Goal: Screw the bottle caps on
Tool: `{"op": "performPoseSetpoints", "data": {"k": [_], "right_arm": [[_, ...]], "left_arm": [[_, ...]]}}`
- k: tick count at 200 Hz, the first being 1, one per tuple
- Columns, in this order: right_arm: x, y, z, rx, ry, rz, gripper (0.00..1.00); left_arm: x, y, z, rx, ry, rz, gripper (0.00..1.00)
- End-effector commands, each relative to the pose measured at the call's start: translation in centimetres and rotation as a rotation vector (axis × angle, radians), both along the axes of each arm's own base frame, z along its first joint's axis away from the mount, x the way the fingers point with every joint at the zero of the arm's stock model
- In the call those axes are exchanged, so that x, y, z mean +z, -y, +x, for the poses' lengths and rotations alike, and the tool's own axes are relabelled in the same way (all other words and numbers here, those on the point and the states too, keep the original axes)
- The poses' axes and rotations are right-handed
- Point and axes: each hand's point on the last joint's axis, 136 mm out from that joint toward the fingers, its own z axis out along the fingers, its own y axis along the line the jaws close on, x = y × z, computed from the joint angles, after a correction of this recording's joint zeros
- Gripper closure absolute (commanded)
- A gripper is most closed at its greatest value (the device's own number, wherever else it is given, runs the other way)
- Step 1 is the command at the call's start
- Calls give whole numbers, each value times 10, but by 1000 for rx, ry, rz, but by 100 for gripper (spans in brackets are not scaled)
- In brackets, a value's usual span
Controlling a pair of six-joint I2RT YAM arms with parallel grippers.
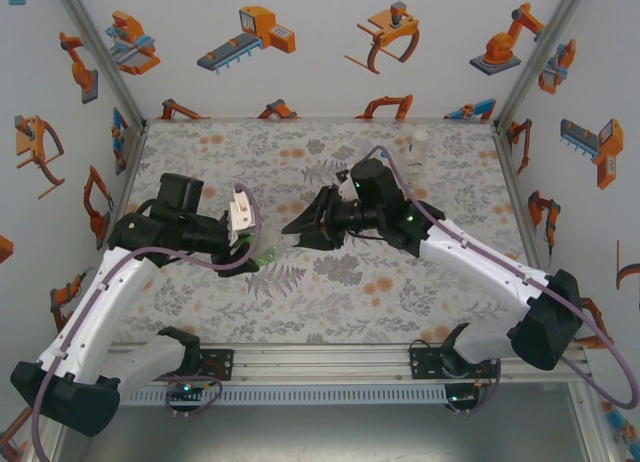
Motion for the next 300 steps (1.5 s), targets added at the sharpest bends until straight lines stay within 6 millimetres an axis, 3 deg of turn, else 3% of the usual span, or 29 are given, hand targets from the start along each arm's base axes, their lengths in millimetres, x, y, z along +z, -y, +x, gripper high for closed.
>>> {"op": "performPoseSetpoints", "data": {"k": [1, 17, 42, 53, 61, 81, 104, 136, 153, 176, 234, 300], "right_arm": [[8, -9, -7, 33, -24, 14, 76], [22, -2, 1, 44, 71, 10, 54], [47, 18, 20, 35, 258, -5, 36], [52, 28, 28, 35, 338, -16, 23], [55, 34, 34, 48, 397, -18, 20], [69, 41, 43, 114, 647, -28, 20], [94, 40, 38, 242, 1044, -14, 29], [118, 38, -6, 513, 1594, 120, 31], [117, 42, -33, 655, 1832, 207, 32], [112, 46, -57, 776, 2097, 257, 42], [94, 19, -68, 861, 2227, 158, 46], [84, 14, -67, 902, 2203, 129, 58]], "left_arm": [[41, 21, -1, -113, 124, -169, 100], [40, 21, -2, -113, 124, -170, 100], [39, 20, -3, -115, 123, -168, 100], [39, 20, -3, -116, 122, -167, 100], [40, 20, -4, -118, 124, -168, 100], [39, 20, -4, -118, 122, -167, 100], [38, 20, -5, -120, 119, -167, 100], [40, 20, -6, -122, 122, -169, 100], [40, 20, -7, -124, 121, -169, 100], [40, 20, -8, -125, 120, -167, 100], [40, 21, -7, -127, 117, -166, 100], [40, 21, -9, -133, 122, -166, 100]]}}
